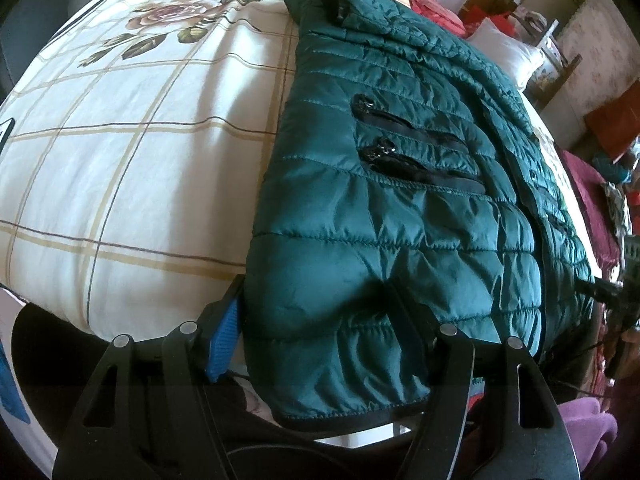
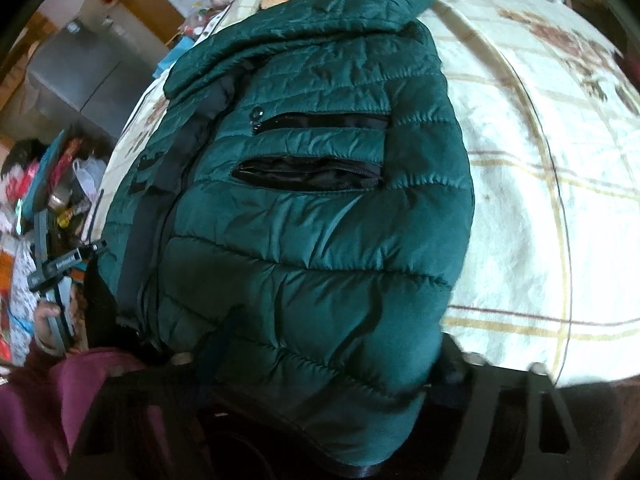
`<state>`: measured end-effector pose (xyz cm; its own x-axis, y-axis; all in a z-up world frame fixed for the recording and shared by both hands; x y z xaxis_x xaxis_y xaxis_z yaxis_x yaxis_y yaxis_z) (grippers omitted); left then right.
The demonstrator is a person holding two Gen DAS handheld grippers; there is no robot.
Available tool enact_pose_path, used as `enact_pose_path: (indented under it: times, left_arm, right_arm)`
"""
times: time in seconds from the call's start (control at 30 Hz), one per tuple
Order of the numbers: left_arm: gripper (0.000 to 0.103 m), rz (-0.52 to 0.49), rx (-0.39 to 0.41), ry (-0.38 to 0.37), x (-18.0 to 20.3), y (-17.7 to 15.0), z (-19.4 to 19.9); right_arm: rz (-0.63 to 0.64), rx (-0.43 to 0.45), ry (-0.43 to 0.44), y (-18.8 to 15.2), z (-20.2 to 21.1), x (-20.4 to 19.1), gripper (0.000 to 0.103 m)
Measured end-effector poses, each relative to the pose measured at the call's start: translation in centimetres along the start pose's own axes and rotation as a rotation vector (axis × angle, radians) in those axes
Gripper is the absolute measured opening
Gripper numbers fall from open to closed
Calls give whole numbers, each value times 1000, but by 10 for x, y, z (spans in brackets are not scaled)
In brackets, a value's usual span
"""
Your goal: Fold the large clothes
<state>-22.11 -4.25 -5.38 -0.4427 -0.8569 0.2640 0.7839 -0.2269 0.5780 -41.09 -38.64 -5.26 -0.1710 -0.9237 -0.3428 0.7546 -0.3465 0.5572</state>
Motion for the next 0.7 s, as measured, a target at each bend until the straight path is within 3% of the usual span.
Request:
enact_pose_path:
  times: [0.1, 0.13, 0.17, 0.27, 0.4, 0.53, 0.7]
  left_arm:
    - [52, 5, 7, -7, 1, 0, 3]
    - [41, 6, 10, -6, 1, 1, 3]
    - [31, 8, 14, -4, 1, 3, 6]
    - [19, 8, 37, -16, 4, 12, 15]
    - [16, 6, 85, -63, 15, 36, 33]
    - [16, 0, 202, -87, 26, 78, 59]
    - [16, 15, 319, -90, 31, 131, 70]
  right_arm:
    - [35, 25, 11, 5, 4, -2, 41]
    - [39, 41, 24, 8, 6, -2, 36]
    - [36, 57, 35, 11, 8, -1, 33]
    - [25, 99, 65, 22, 15, 0, 24]
    - [23, 202, 126, 51, 35, -10, 20]
    - [17, 321, 160, 95, 56, -17, 19]
    - [-1, 406, 161, 141, 62, -16, 19]
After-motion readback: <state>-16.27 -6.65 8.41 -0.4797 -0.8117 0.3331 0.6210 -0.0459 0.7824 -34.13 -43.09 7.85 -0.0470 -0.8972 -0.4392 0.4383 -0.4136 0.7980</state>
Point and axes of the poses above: each gripper's, at about its wrist camera, not at the fingertips, and z roughly against the way its jaws point, x to its right, y to its top, the point moved 9 cm from there along -z, roughly the way its jaws point, and after that the axes turned 12 degrees about x, right-handed, at the moved point
